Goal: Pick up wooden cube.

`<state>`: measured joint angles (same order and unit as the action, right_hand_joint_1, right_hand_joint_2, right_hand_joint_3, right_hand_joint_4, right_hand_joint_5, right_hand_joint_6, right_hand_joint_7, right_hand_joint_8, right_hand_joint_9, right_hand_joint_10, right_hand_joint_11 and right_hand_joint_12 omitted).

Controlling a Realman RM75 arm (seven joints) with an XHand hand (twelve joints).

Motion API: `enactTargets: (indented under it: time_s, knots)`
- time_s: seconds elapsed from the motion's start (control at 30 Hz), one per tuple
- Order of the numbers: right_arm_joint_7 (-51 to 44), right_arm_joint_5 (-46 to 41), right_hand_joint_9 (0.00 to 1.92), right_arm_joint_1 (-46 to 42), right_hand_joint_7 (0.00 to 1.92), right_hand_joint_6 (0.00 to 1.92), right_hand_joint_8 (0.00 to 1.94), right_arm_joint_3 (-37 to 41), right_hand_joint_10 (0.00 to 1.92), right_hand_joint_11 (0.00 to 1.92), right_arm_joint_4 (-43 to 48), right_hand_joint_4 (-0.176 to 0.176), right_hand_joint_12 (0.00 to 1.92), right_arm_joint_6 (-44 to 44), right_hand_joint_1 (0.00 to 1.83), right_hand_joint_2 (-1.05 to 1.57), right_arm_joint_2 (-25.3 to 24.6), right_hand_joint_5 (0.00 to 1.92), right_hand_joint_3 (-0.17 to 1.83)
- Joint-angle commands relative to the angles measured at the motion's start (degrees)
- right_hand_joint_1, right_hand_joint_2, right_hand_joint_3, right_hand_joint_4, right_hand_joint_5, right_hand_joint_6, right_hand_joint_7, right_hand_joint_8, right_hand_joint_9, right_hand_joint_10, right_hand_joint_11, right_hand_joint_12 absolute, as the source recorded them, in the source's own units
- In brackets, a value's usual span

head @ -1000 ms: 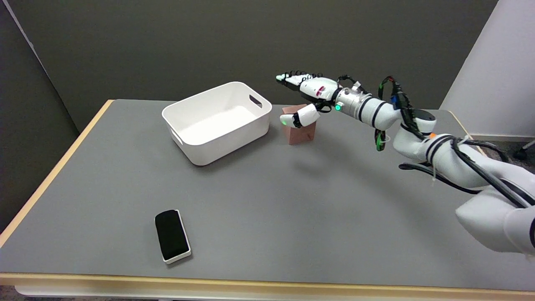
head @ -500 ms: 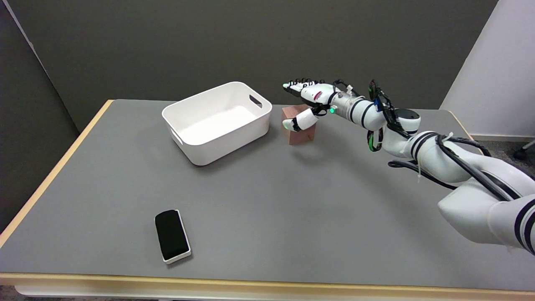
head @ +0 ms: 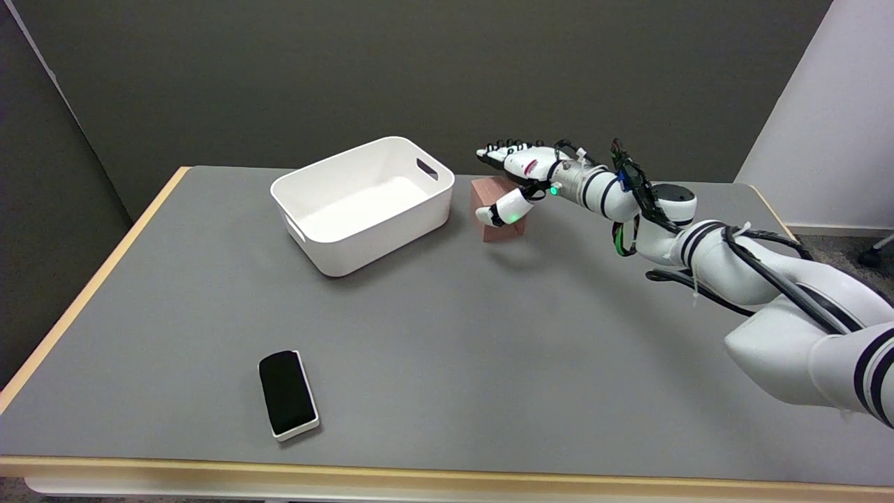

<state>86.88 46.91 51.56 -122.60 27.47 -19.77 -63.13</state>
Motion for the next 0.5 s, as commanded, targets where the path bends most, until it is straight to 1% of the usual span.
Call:
enactTargets:
  time_s: [0.03,0.13,0.17,0.27,0.3,0.37,0.43,0.5]
  knots:
    - [0.18,1.98,0.00,-0.34,0.00,0.04,0.02,0.07,0.19,0.00,-1.83,-0.019,0.66,-0.17,0.33,0.47,0.12,0.00,0.92]
    - [0.00,1.98,0.00,-0.34,0.00,0.04,0.02,0.15,0.19,0.00,-1.91,-0.019,0.67,-0.17,0.33,0.47,0.20,0.00,0.91]
    - [-0.14,1.98,0.00,-0.34,0.00,0.04,0.02,0.15,0.19,0.00,-1.91,-0.019,0.67,-0.17,0.36,0.48,0.20,0.00,0.91]
    - [-0.30,2.14,0.00,-0.34,0.00,0.03,0.02,0.15,0.19,0.00,-1.91,-0.017,0.67,-0.17,0.48,0.50,0.27,0.00,0.92]
    - [-0.30,2.30,0.00,-0.34,0.00,0.03,0.04,0.15,0.21,0.00,-1.91,-0.017,0.68,-0.17,0.56,0.52,0.28,0.00,0.93]
    - [-0.30,2.54,0.00,-0.50,0.00,0.03,0.10,0.15,0.26,0.00,-1.59,-0.018,0.70,-0.17,0.74,0.56,0.28,0.00,0.96]
    - [-0.30,2.54,0.01,-0.67,0.03,0.05,0.15,0.15,0.34,0.00,-1.35,-0.012,0.73,-0.17,0.81,0.60,0.28,0.00,0.99]
    - [-0.30,2.54,0.06,-0.82,0.08,0.08,0.32,0.15,0.53,0.00,-1.20,0.003,0.84,-0.17,0.87,0.63,0.36,0.02,1.01]
